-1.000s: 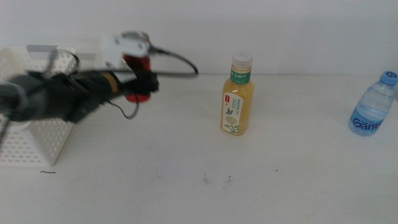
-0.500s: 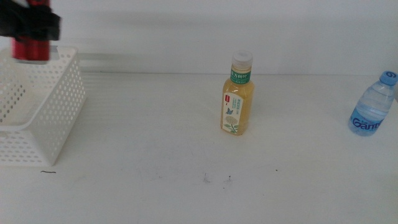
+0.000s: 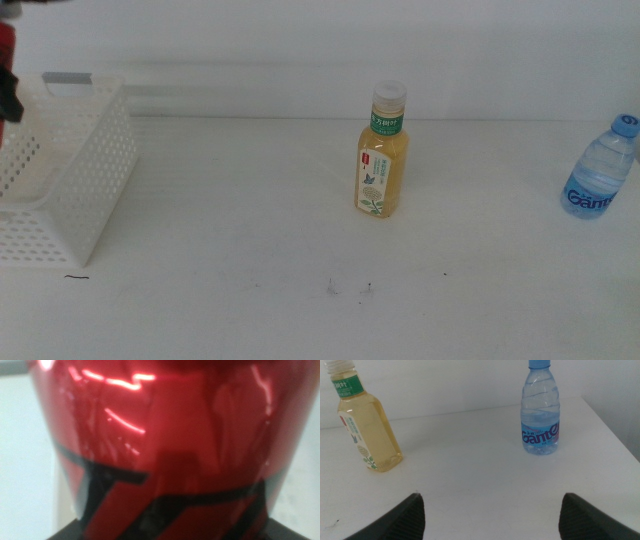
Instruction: Use arms to grab the bottles and put them into the dustbin to the left of the table.
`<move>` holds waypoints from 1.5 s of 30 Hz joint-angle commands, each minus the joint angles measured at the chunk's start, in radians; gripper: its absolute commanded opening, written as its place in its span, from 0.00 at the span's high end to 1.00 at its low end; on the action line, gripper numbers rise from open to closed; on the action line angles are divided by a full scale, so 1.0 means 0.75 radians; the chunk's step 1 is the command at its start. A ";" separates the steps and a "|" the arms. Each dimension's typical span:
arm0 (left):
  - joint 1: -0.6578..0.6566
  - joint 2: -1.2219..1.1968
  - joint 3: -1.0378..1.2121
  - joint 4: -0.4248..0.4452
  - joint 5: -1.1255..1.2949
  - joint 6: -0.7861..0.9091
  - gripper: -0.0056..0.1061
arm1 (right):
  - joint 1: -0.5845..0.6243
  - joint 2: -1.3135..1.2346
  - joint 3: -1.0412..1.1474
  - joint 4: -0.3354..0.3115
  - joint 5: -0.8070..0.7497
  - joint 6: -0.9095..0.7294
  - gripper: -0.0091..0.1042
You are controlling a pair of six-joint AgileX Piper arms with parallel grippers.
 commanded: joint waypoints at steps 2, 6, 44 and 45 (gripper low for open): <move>0.007 0.061 -0.022 -0.029 -0.070 0.058 0.97 | -0.007 -0.005 0.005 -0.003 -0.011 -0.005 0.31; 0.007 0.139 -0.022 -0.028 -0.132 0.058 0.95 | -0.007 -0.005 0.005 -0.003 -0.011 -0.005 0.31; -0.759 -0.775 0.768 0.125 -0.786 -0.309 0.11 | -0.007 -0.005 0.005 -0.003 -0.011 -0.005 0.31; -0.828 -0.808 0.822 0.109 -0.826 -0.309 0.11 | -0.007 -0.005 0.005 -0.003 -0.011 -0.005 0.31</move>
